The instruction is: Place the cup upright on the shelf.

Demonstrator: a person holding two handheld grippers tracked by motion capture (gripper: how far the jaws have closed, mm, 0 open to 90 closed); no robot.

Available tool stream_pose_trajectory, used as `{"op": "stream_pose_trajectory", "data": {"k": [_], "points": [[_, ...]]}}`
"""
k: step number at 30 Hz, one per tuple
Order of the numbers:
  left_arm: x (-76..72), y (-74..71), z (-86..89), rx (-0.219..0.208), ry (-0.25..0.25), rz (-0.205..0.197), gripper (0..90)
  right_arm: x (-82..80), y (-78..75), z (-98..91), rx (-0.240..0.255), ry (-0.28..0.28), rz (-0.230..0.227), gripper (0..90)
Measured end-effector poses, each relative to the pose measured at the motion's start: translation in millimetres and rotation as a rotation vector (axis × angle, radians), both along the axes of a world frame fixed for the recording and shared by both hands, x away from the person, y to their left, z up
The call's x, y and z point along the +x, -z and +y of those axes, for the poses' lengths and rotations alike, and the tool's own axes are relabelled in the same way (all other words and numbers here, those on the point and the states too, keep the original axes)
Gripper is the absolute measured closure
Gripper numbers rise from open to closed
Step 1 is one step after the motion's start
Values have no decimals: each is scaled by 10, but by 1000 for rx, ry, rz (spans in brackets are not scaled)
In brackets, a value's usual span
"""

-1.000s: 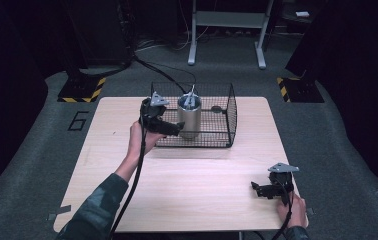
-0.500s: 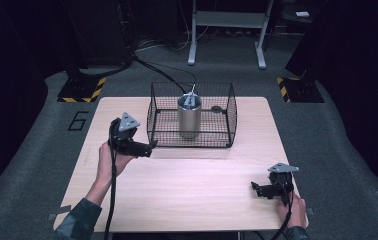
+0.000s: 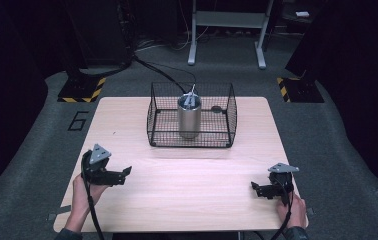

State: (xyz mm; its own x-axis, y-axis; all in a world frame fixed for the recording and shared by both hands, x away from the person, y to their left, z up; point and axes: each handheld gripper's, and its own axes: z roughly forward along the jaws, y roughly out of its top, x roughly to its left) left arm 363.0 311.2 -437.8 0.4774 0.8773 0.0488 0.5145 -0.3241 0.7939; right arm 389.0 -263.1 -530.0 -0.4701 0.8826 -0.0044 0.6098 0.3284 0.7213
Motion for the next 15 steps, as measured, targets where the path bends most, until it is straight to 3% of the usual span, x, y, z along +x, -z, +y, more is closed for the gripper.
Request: {"op": "stream_pose_trajectory", "data": {"k": [2,7,11,15], "points": [[-42,196,85,-17,-19,29,0,0,1,0,0,0,1,0],[-65,559,217,12,-75,106,0,1,1,0,1,0,1,0],[-59,773,225,15,-112,113,0,1,1,-1,1,0,2,0],[-46,888,201,42,-112,134,0,1,1,-1,1,0,2,0]]}}
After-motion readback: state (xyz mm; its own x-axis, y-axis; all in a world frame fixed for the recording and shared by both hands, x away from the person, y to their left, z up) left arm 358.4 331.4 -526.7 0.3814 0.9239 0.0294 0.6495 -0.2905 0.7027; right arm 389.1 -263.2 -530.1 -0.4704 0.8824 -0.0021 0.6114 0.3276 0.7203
